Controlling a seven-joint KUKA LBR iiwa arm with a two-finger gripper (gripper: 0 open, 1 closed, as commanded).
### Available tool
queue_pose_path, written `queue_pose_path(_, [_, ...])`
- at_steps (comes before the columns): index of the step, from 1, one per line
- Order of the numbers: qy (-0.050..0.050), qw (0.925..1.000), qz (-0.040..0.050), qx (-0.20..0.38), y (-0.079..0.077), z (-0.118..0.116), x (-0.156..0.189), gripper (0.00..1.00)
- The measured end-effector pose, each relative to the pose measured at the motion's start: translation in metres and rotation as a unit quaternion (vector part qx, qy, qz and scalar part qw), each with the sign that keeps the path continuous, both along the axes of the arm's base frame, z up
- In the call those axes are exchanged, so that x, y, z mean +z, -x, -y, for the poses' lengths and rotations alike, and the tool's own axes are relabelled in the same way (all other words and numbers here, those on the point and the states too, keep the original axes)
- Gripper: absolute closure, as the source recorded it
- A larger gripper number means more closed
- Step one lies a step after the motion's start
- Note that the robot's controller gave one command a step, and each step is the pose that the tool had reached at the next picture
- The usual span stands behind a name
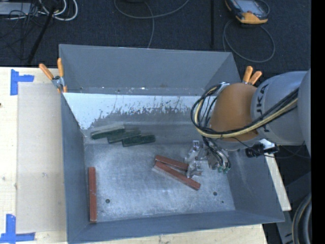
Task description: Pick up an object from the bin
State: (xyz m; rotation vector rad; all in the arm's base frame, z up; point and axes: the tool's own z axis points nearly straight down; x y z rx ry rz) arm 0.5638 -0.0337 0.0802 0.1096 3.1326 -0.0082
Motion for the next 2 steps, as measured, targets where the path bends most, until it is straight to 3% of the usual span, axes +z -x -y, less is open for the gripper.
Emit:
queue_pose_path(1, [0.0,1.0,0.0,0.0,0.0,0.0,0.0,1.0])
queue_pose_path(2, [-0.002,1.0,-0.0012,0.009,-0.004,0.002,0.145,1.0])
